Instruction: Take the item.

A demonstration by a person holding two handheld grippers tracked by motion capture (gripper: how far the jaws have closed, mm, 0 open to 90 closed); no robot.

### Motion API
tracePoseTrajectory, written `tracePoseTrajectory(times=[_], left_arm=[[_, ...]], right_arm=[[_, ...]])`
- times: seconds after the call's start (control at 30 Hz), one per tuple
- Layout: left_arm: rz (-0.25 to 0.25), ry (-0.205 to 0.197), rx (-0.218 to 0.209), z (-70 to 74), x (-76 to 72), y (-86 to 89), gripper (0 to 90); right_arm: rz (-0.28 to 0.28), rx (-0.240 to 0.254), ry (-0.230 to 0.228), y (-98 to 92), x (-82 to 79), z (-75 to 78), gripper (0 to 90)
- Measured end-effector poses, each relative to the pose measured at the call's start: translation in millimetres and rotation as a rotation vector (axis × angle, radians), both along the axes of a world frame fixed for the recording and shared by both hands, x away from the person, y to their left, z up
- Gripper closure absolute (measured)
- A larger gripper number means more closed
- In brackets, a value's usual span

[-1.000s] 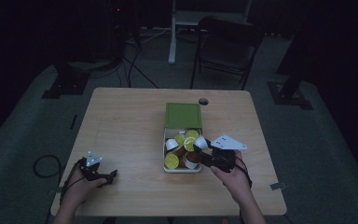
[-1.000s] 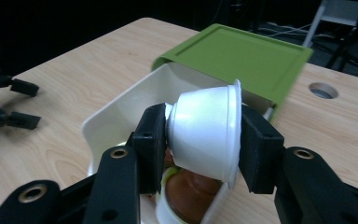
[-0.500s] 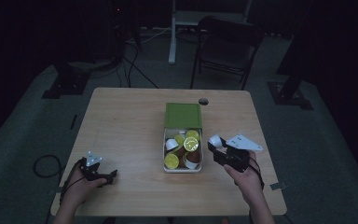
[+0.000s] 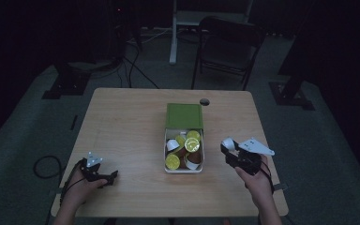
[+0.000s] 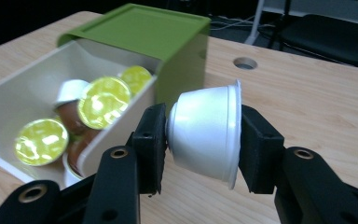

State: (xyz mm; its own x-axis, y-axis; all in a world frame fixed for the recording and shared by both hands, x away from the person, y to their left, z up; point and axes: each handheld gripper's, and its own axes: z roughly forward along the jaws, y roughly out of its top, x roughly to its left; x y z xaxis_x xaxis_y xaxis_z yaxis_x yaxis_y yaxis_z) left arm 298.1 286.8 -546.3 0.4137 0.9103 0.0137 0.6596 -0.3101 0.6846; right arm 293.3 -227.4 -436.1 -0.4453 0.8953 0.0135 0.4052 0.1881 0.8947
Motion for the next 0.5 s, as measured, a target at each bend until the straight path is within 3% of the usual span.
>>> tracePoseTrajectory(times=[0.2,0.5], left_arm=[[0.001,-0.001,-0.001,-0.1,0.0,-0.1,1.4],[0.001,-0.001,-0.001,-0.1,0.0,-0.1,1.4]], right_arm=[[-0.050,-0.034,0.028,-14.4,1.3,-13.5,56.3],[-0.108,-0.045,0.069,-32.6,4.5,-34.5,56.3]])
